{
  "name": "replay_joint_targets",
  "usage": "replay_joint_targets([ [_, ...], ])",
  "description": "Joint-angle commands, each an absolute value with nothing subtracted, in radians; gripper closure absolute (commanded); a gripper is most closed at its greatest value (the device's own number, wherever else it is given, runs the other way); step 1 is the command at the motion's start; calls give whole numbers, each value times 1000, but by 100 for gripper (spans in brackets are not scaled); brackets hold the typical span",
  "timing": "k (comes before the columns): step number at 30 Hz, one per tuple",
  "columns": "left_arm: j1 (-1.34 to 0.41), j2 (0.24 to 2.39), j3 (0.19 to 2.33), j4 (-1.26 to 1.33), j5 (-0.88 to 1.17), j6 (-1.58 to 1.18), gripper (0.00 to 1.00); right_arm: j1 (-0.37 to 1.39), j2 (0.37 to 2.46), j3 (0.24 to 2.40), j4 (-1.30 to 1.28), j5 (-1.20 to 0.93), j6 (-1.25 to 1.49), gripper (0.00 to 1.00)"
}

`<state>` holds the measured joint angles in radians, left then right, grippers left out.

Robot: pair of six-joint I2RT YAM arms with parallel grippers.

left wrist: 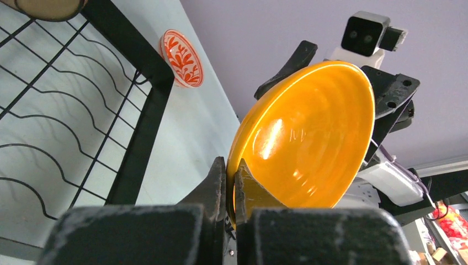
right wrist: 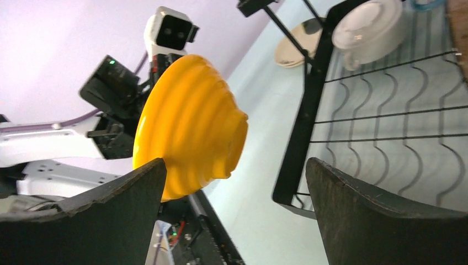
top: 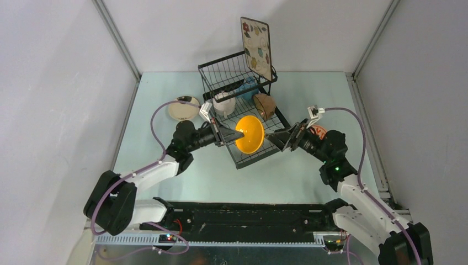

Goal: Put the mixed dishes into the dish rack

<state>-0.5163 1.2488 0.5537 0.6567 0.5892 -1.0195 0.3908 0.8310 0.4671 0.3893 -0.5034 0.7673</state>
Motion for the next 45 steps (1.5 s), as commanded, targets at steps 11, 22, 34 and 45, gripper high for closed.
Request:
replay_joint_targets([
  [11, -511, 1241, 591, 754, 604, -1054, 100, 427, 822, 354, 794, -560, 952, 0],
  [22, -512, 1258, 596, 805, 632, -1089, 100, 500, 967, 379, 940, -574, 979, 2],
  [34, -512, 1221, 579, 731, 611, -1025, 100, 546, 988, 423, 888, -516, 931, 17],
  [45, -512, 1192, 580, 639, 600, -939, 70, 535, 1006, 475, 756, -492, 858, 87],
])
